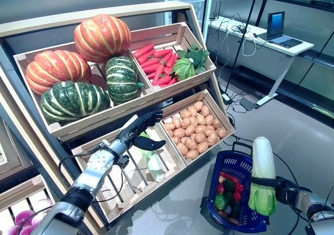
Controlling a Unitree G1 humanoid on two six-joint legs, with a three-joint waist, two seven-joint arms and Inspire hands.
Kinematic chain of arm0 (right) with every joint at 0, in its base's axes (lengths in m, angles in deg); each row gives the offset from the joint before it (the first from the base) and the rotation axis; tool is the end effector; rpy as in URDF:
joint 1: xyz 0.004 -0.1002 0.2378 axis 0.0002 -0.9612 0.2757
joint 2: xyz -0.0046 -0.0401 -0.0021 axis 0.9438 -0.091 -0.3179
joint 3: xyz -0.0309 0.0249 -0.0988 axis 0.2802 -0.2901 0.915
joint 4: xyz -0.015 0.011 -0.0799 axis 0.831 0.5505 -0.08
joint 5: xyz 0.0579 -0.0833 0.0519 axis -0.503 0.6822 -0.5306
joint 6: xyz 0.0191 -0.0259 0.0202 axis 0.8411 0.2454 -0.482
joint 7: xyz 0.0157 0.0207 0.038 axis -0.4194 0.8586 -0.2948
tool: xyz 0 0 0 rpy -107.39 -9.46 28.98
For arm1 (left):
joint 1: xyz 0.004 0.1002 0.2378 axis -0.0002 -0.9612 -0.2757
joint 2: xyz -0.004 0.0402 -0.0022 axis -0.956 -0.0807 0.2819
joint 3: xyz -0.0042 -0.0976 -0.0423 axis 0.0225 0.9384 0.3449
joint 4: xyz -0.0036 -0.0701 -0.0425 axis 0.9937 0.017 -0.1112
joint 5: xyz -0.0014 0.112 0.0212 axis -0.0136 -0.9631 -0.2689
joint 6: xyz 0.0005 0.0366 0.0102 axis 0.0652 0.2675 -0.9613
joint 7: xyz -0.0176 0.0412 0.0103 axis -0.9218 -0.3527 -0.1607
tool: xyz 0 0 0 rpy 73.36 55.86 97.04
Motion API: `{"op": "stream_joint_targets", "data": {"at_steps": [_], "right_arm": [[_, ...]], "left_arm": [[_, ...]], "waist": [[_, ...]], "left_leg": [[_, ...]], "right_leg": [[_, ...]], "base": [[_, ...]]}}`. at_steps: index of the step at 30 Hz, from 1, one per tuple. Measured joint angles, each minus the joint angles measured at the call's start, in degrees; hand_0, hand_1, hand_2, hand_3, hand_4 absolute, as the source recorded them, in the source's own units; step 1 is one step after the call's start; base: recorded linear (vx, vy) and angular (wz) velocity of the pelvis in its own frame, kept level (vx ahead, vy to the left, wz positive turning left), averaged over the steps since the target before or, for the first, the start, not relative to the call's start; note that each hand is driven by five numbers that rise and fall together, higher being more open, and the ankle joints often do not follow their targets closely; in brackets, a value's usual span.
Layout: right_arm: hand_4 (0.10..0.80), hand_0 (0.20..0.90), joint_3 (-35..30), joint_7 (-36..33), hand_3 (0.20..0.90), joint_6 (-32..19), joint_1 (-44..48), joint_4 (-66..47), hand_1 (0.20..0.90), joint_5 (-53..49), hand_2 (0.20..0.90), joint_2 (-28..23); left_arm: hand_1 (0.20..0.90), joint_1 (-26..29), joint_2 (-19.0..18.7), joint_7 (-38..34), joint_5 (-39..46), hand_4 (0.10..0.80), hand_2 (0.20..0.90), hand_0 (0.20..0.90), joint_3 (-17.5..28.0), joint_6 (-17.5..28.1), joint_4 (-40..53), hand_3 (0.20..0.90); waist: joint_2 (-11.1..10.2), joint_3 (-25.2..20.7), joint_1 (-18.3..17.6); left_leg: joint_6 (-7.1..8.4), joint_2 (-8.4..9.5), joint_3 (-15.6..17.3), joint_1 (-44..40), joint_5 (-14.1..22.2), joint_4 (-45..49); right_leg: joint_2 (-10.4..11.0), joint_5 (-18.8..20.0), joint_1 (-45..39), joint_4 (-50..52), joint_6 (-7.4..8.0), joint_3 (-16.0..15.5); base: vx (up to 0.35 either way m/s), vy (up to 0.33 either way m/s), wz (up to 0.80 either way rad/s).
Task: Put vegetables into the basket
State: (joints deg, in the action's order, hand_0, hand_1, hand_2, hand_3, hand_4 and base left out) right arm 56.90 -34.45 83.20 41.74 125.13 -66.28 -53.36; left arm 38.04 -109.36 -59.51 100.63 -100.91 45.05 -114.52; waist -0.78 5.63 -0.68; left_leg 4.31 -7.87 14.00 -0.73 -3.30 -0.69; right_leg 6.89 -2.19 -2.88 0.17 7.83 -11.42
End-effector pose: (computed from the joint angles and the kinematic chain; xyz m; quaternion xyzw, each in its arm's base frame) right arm 0.2065 -0.3494 -0.0172 0.0706 0.4002 -0.1390 0.9031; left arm 0.2739 0.2514 0.0668 0.2129 -0.0386 -0.1729 0.9609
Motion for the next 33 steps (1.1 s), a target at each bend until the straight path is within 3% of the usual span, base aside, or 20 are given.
{"op": "stream_joint_targets", "data": {"at_steps": [2,6,10,15,19,20,21,22,23,27,33], "right_arm": [[0.400,0.300,0.0,-0.9,0.300,-0.7,5.7,1.6,0.300,-2.1,0.300,-0.1],[0.400,0.300,0.1,-1.9,0.300,-1.2,13.3,4.4,0.300,-4.5,0.300,-0.5],[0.400,0.300,0.3,-2.8,0.300,-1.3,16.4,4.6,0.300,-6.2,0.300,-2.3],[0.400,0.300,2.0,-3.2,0.300,-1.3,21.8,6.5,0.300,-6.2,0.300,-6.2],[0.400,0.300,2.1,-4.3,0.300,-1.3,23.4,6.6,0.300,-6.2,0.300,-7.1],[0.472,0.408,2.4,-5.0,0.408,-1.3,23.9,6.8,0.408,-6.2,0.408,-7.3],[0.632,0.648,2.5,-5.4,0.648,-1.3,25.0,6.9,0.648,-6.2,0.648,-7.6],[0.753,0.829,2.7,-5.8,0.829,-1.3,26.3,6.9,0.829,-6.2,0.829,-8.0],[0.800,0.900,4.1,-6.5,0.900,-1.3,28.6,7.1,0.900,-6.2,0.900,-8.9],[0.800,0.900,6.6,-10.9,0.900,-1.2,34.7,7.1,0.900,-6.1,0.900,-10.3],[0.800,0.900,9.1,-16.0,0.900,-0.9,39.1,8.0,0.900,-9.1,0.900,-11.6]], "left_arm": [[0.900,4.7,-2.9,-2.5,-1.6,0.800,0.900,0.900,-0.1,1.2,-1.9,0.900],[0.900,12.5,-6.0,-10.4,-8.5,0.800,0.900,0.900,-2.4,1.9,-5.3,0.900],[0.900,15.6,-9.8,-17.9,-15.7,0.800,0.900,0.900,-4.4,3.8,-5.3,0.900],[0.900,18.8,-10.8,-24.8,-18.7,0.800,0.900,0.900,-4.7,4.5,-6.0,0.900],[0.900,19.6,-10.9,-30.1,-22.3,0.800,0.900,0.900,-5.0,5.0,-6.8,0.900],[0.900,19.9,-10.9,-32.2,-24.2,0.800,0.900,0.900,-5.4,5.0,-7.1,0.900],[0.900,20.2,-11.2,-34.4,-25.9,0.800,0.900,0.900,-5.7,5.1,-7.1,0.900],[0.900,20.7,-11.5,-37.0,-27.8,0.800,0.900,0.900,-6.2,5.1,-7.1,0.900],[0.900,22.0,-12.0,-40.9,-31.7,0.800,0.900,0.900,-7.5,5.0,-7.7,0.900],[0.900,26.8,-15.1,-49.7,-43.8,0.800,0.900,0.900,-12.2,3.7,-8.2,0.900],[0.900,36.3,-17.8,-61.8,-57.4,0.800,0.900,0.900,-21.1,-1.9,-10.9,0.900]], "waist": [[0.6,5.8,0.1],[1.2,14.5,0.2],[2.1,18.0,0.5],[3.1,20.3,1.3],[3.8,21.0,1.3],[4.0,21.1,1.3],[4.0,21.2,1.4],[4.2,21.3,1.4],[4.8,21.6,1.5],[5.7,22.3,1.5],[6.0,22.4,1.5]], "left_leg": [[-1.05,-1.07,-0.2,7.7,1.6,8.4],[-1.85,-1.72,-2.7,18.1,7.7,24.2],[-2.63,-1.22,-4.7,28.9,12.1,36.9],[-3.89,-0.49,-6.0,41.9,17.2,53.2],[-3.87,-0.57,-7.0,47.4,19.1,59.6],[-3.84,-0.54,-7.2,48.6,19.4,60.8],[-3.88,-0.53,-7.4,49.8,19.6,62.0],[-3.91,-0.54,-7.4,51.4,19.8,63.2],[-4.01,-0.70,-7.5,53.8,20.2,65.5],[-4.29,-1.25,-8.0,60.3,21.5,71.8],[-4.75,-2.64,-8.6,66.9,22.6,77.6]], "right_leg": [[0.4,-1.0,7.1,7.2,-1.00,-0.2],[3.5,-8.5,17.8,25.2,-1.44,-0.3],[6.6,-14.0,28.8,40.2,-1.81,0.9],[9.8,-20.1,42.5,57.6,-2.21,4.2],[10.7,-22.4,47.4,64.1,-2.54,5.0],[10.9,-22.9,48.5,65.4,-2.82,5.2],[11.0,-23.3,50.1,66.8,-2.83,5.4],[11.2,-23.6,51.9,68.3,-2.86,6.2],[11.3,-24.0,54.4,70.5,-3.29,6.5],[11.6,-25.2,61.1,76.7,-3.34,8.2],[11.1,-25.6,67.8,81.7,-3.52,9.5]], "base": [[-0.309,-0.020,-0.02],[-0.186,-0.020,0.12],[-0.118,0.035,0.17],[-0.066,0.036,0.06],[-0.040,0.061,0.10],[-0.048,0.076,0.08],[-0.058,0.084,0.04],[-0.061,0.104,0.00],[-0.061,0.100,-0.01],[-0.030,0.060,-0.03],[0.009,0.049,-0.07]]}}
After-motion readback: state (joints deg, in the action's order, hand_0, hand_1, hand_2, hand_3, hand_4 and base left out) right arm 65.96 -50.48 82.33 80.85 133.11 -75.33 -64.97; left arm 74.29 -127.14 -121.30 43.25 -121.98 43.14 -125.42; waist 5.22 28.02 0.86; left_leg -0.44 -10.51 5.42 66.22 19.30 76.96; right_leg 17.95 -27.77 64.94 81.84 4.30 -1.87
